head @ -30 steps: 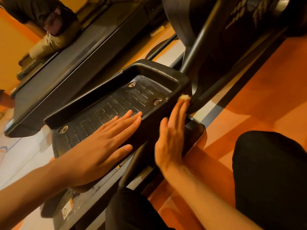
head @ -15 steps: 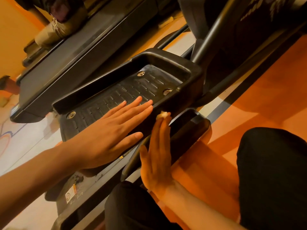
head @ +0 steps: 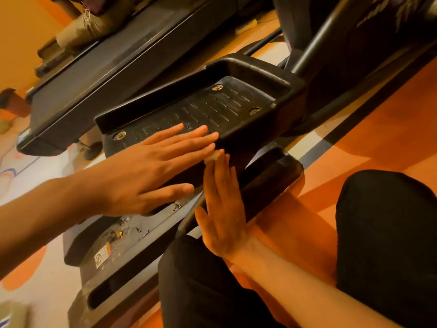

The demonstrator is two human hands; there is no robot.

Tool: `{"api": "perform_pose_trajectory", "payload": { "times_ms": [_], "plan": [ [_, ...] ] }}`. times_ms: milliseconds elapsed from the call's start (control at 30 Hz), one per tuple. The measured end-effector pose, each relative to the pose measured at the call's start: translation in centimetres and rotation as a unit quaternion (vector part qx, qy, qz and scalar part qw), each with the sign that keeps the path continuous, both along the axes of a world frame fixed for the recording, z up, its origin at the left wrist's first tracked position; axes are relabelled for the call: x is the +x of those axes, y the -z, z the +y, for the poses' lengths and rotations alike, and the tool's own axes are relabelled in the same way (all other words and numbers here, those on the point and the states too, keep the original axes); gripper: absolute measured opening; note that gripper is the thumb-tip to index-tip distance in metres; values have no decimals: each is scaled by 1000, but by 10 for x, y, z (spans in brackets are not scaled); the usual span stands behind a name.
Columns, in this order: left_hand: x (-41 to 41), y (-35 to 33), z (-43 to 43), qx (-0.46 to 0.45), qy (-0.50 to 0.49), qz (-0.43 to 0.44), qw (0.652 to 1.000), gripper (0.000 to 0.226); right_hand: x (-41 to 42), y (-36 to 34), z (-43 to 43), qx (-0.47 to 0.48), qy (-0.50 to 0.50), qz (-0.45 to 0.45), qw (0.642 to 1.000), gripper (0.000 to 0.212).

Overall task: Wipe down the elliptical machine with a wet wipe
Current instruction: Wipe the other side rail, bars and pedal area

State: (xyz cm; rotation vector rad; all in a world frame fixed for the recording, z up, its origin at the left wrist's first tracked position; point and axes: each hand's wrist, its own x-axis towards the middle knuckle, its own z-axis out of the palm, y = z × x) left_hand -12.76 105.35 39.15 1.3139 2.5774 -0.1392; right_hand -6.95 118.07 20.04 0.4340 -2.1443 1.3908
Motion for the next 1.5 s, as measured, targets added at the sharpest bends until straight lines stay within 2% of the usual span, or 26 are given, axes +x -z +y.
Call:
{"api": "perform_pose_trajectory", "payload": {
  "times_ms": [67,100,167,233,267,333,400,467,533,633,733,800,867,933,1033,1133,1200,1333,1433,1500],
  "plan": [
    [4,1,-6,0,2,-8,1000,73,-11,13,14,68,13,47,997,64],
    [5,2,-6,10,-3,-16,1000,74,-22,15,24,64,50,43,996,64],
    [5,5,-4,38,-22,-35,998,75,-47,4,43,4,143,-17,990,67],
    [6,6,-3,62,-41,-44,996,77,-57,-14,42,-89,174,-75,978,70],
    [6,7,-3,67,-45,-45,996,77,-55,-22,33,-126,163,-84,975,71],
    [7,8,-4,72,-47,-44,995,79,-37,-31,11,-125,131,-48,982,69],
    [7,9,-4,80,-45,-38,995,80,-19,-25,0,-59,86,18,994,68],
    [7,10,-3,85,-52,-42,994,81,-26,-18,21,12,87,62,994,66],
    [8,11,-4,92,-63,-45,993,82,-47,-17,51,29,132,56,989,64],
    [9,11,-4,102,-60,-45,992,82,-74,-24,85,-13,170,33,985,59],
    [10,11,-4,96,-62,-46,992,83,-53,-36,55,-29,124,42,991,60],
    [12,10,-4,97,-63,-45,992,83,-32,-37,31,1,75,61,995,63],
    [14,10,-4,99,-67,-50,992,84,-34,-31,35,35,73,87,993,61],
    [14,9,-4,99,-70,-55,991,84,-50,-19,57,34,137,58,988,61],
    [12,10,-4,107,-67,-54,991,82,-66,-11,78,-28,198,-51,978,70],
    [12,10,-4,105,-68,-59,990,82,-46,-18,32,-105,138,-77,982,71],
    [12,9,-4,101,-71,-61,990,83,-14,-21,-15,-110,85,-54,989,69],
    [13,8,-3,92,-66,-59,992,84,19,-4,-40,22,-37,28,999,69],
    [12,9,-4,97,-68,-62,991,83,-15,18,2,88,3,104,991,64],
    [12,9,-3,104,-72,-65,990,82,-43,23,33,42,84,51,994,69]
  ]
}}
